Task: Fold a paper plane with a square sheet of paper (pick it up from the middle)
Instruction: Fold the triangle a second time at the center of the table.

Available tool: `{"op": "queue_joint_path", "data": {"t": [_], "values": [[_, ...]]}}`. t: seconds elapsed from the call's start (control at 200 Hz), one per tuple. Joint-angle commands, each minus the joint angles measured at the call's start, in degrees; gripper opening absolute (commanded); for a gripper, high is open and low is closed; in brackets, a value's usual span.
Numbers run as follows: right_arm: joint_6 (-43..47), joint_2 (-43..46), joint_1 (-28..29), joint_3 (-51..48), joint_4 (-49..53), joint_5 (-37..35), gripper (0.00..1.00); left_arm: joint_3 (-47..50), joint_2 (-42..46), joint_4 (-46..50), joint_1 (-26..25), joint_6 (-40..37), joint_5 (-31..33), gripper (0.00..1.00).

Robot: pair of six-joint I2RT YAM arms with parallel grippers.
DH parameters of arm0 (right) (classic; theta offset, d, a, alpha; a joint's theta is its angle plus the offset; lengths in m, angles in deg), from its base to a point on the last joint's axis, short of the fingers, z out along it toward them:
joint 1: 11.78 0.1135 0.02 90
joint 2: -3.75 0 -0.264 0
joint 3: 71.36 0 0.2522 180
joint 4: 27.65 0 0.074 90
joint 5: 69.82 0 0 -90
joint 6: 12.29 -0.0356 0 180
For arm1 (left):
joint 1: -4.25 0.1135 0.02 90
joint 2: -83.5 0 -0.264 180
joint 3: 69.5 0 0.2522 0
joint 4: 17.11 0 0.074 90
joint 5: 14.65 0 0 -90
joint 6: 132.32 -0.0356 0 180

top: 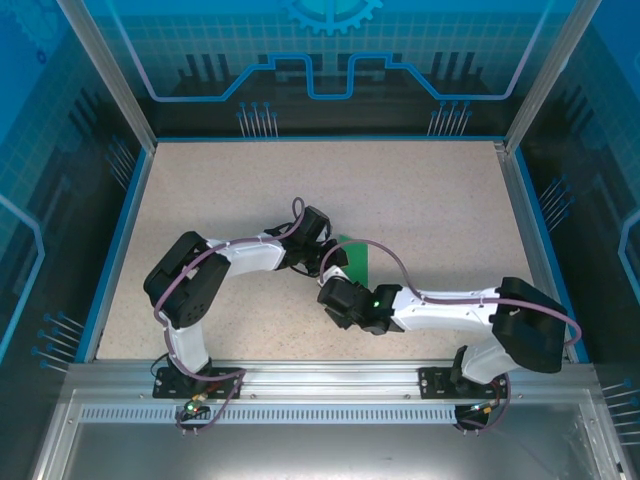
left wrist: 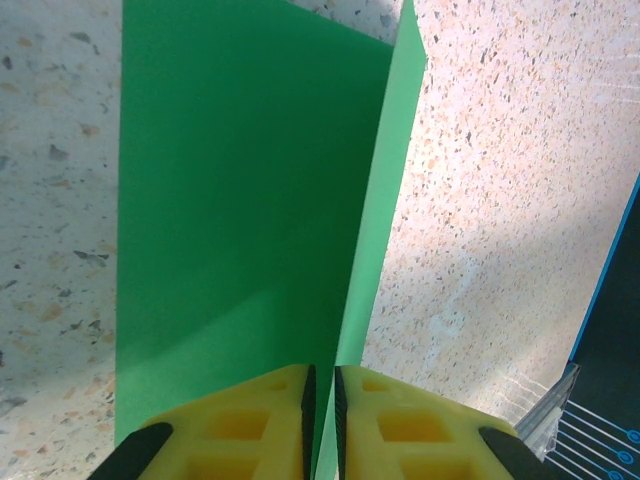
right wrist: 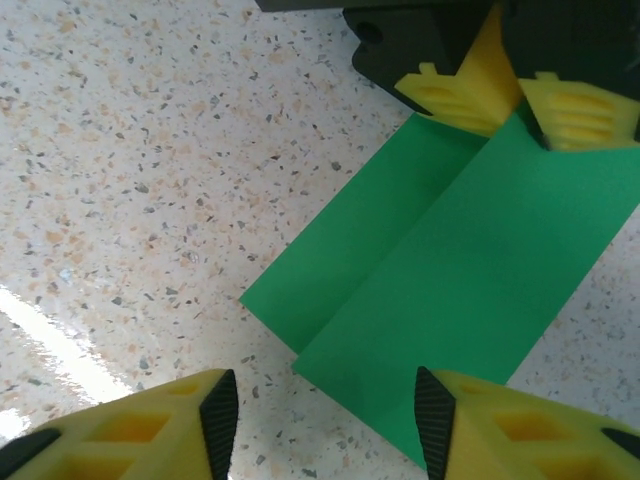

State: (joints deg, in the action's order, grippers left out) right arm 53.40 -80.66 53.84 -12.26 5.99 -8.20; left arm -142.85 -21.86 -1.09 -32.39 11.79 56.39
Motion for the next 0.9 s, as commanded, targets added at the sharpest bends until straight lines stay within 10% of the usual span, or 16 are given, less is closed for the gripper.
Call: {"op": "queue_joint_path", "data": {"t": [0.0, 0.59, 0.895], "values": [[-0.64, -1.02, 1.26, 1.79, 1.48, -2.98, 0.47, -0.24, 0.29, 1.21, 0.33, 0.71, -1.33, 0.17], [-2.69, -0.81, 1.7, 2.7, 4.2, -6.37, 0.11, -0.57, 1.21, 2.49, 0.28, 0.13, -0.55, 0.18], [-4.11, -0.24, 0.67, 4.42, 4.36, -4.11, 0.0, 0.66, 5.87, 6.96, 1.71, 0.17, 4.3, 0.5]]}}
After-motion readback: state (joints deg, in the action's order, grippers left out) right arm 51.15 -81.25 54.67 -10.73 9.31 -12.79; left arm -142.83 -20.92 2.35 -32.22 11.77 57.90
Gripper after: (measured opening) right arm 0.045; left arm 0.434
